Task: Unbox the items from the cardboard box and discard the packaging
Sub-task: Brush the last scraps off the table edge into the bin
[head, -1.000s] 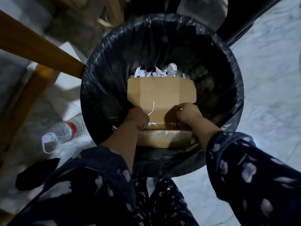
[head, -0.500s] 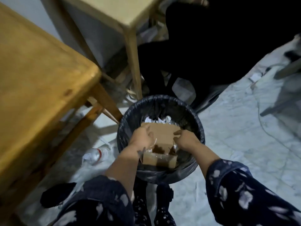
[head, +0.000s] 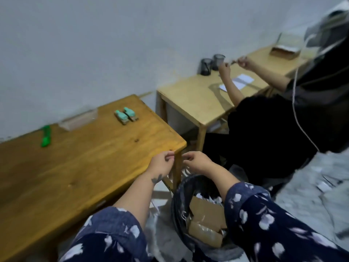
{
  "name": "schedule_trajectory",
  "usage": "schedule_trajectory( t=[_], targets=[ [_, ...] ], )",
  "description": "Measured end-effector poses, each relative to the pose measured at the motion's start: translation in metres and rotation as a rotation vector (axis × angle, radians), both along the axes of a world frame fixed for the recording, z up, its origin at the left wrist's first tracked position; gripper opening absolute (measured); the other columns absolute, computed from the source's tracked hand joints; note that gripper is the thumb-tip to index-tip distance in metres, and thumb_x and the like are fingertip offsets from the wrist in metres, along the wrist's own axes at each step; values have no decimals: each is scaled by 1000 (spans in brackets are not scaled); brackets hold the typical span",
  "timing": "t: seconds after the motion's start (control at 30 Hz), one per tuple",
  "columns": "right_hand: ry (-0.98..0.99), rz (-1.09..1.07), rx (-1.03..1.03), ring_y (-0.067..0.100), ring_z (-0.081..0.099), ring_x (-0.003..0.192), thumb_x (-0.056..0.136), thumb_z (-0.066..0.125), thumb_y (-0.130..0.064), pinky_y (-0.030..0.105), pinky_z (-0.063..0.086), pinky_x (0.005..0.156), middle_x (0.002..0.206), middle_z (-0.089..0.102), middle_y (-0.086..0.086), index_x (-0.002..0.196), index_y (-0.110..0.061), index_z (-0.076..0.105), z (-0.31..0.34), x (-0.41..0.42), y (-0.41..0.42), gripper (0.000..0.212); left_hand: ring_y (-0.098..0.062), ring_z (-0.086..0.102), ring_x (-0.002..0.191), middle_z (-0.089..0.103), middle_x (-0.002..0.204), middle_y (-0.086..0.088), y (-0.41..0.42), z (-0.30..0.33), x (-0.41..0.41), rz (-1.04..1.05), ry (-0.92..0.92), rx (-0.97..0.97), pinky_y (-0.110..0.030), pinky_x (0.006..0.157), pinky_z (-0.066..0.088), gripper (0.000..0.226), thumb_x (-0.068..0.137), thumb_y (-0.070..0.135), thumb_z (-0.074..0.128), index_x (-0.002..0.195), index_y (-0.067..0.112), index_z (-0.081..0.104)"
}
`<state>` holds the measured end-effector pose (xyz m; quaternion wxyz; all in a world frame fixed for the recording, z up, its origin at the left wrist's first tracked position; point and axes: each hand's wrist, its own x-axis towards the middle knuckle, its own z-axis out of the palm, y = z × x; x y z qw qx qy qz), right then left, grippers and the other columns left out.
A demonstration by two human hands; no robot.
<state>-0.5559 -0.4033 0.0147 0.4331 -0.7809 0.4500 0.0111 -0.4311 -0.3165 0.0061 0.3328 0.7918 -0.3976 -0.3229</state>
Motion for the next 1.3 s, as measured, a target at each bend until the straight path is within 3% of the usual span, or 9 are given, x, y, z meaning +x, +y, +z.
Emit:
schedule_trajectory(
  t=[0.13, 0.3, 0.5, 0.67, 0.77, 0.87, 0.93, 1.17, 1.3],
  targets=[
    [-4, 80, -6, 15, 62, 94, 92, 53, -26, 19, 45, 73, 127, 60, 6, 129, -23, 56, 23, 53, 11, 38, -21, 61, 107, 64, 121, -5, 32, 17, 57, 117, -50, 2, -25, 84, 46, 29, 96, 20, 53, 124, 14, 60],
    [30, 167, -44, 23, 56, 116, 94, 53, -30, 32, 43, 96, 132, 57, 5, 131, -26, 54, 32, 128, 18, 37, -23, 61, 109, 64, 122, -6, 64, 22, 140, 221, -66, 29, -34, 91, 51, 30, 96, 17, 51, 124, 13, 59],
    [36, 95, -69, 19, 58, 106, 93, 56, -25, 30, 47, 89, 130, 57, 5, 132, -23, 52, 26, 218, 9, 40, -21, 56, 117, 60, 128, -6, 74, 19, 240, 270, -140, 49, -28, 94, 43, 32, 95, 15, 53, 126, 11, 58],
    [45, -7, -79, 16, 60, 91, 91, 59, -29, 30, 53, 77, 134, 53, 7, 138, -25, 45, 12, 270, -2, 50, -26, 52, 123, 51, 138, -7, 81, 6, 306, 389, -187, 29, -34, 101, 41, 42, 94, 16, 56, 135, 12, 50],
    [71, -49, -156, 23, 56, 110, 87, 62, -38, 33, 50, 84, 142, 46, 6, 142, -25, 39, 1, 291, -12, 60, -29, 45, 128, 43, 144, -12, 80, -3, 333, 485, -203, 7, -37, 106, 36, 49, 93, 17, 58, 140, 10, 43],
    [139, -97, -222, 31, 33, 137, 82, 66, -45, 48, 37, 108, 151, 33, 10, 146, -22, 29, -9, 311, -28, 78, -30, 39, 133, 36, 148, -14, 73, -8, 354, 624, -195, -52, -39, 108, 32, 56, 92, 18, 60, 142, 8, 38],
    [182, -124, -236, 33, 25, 140, 80, 67, -48, 49, 30, 111, 153, 27, 11, 148, -18, 25, -13, 324, -40, 85, -30, 38, 134, 34, 149, -14, 67, -12, 367, 700, -176, -78, -39, 107, 33, 61, 92, 22, 61, 144, 8, 34],
    [279, -141, -281, 32, 38, 125, 71, 64, -67, 46, 36, 102, 137, 41, 12, 138, -14, 35, -34, 370, -73, 91, -32, 39, 133, 35, 150, -13, 43, -35, 407, 825, -45, -73, -44, 106, 37, 77, 89, 41, 60, 150, 11, 22],
    [328, -125, -399, 31, 41, 120, 73, 62, -65, 44, 37, 97, 132, 44, 12, 132, -12, 40, -41, 392, -82, 83, -33, 37, 135, 35, 151, -12, 30, -43, 417, 875, -20, -54, -49, 108, 36, 87, 85, 45, 65, 152, 16, 17]
  ],
)
